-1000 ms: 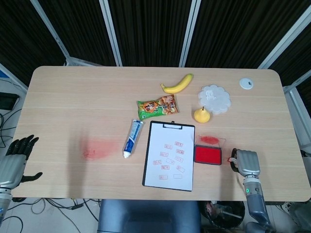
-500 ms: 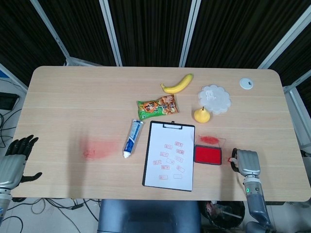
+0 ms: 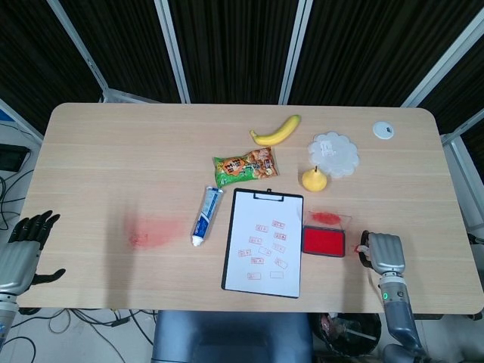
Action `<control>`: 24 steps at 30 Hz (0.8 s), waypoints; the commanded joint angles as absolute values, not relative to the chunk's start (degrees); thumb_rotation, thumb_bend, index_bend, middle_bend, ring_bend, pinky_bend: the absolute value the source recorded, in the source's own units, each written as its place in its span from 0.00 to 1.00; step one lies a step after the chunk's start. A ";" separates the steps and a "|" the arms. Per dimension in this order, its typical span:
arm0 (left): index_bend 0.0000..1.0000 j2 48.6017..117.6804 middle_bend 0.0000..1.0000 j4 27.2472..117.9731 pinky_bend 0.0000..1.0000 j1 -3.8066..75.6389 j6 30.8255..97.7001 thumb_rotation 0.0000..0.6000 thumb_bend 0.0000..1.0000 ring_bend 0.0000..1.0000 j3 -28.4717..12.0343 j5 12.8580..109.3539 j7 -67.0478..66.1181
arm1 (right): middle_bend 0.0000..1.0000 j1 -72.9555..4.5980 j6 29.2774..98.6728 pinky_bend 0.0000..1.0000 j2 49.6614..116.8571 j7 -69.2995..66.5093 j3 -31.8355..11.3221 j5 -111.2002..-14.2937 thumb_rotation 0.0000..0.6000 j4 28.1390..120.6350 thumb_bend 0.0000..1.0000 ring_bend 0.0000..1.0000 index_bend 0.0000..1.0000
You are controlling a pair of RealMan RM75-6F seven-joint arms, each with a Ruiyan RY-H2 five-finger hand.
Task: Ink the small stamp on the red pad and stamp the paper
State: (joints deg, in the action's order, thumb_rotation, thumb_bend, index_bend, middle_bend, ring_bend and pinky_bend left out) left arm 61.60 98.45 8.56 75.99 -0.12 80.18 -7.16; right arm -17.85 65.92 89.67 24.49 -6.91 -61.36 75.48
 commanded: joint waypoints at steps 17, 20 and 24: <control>0.00 61.55 0.00 98.47 0.00 8.51 75.93 1.00 0.02 0.00 -0.12 80.18 -7.20 | 0.47 -18.05 65.39 0.77 89.24 25.18 -6.85 -60.82 1.00 75.99 0.42 0.73 0.51; 0.00 61.55 0.00 98.46 0.00 8.48 75.97 1.00 0.02 0.00 -0.10 80.22 -7.20 | 0.46 -18.08 65.34 0.77 89.17 25.31 -6.81 -60.81 1.00 76.07 0.42 0.73 0.48; 0.00 61.55 0.00 98.44 0.00 8.47 75.98 1.00 0.02 0.00 -0.11 80.25 -7.17 | 0.44 -18.11 65.34 0.77 89.09 25.53 -6.79 -60.68 1.00 76.22 0.42 0.73 0.47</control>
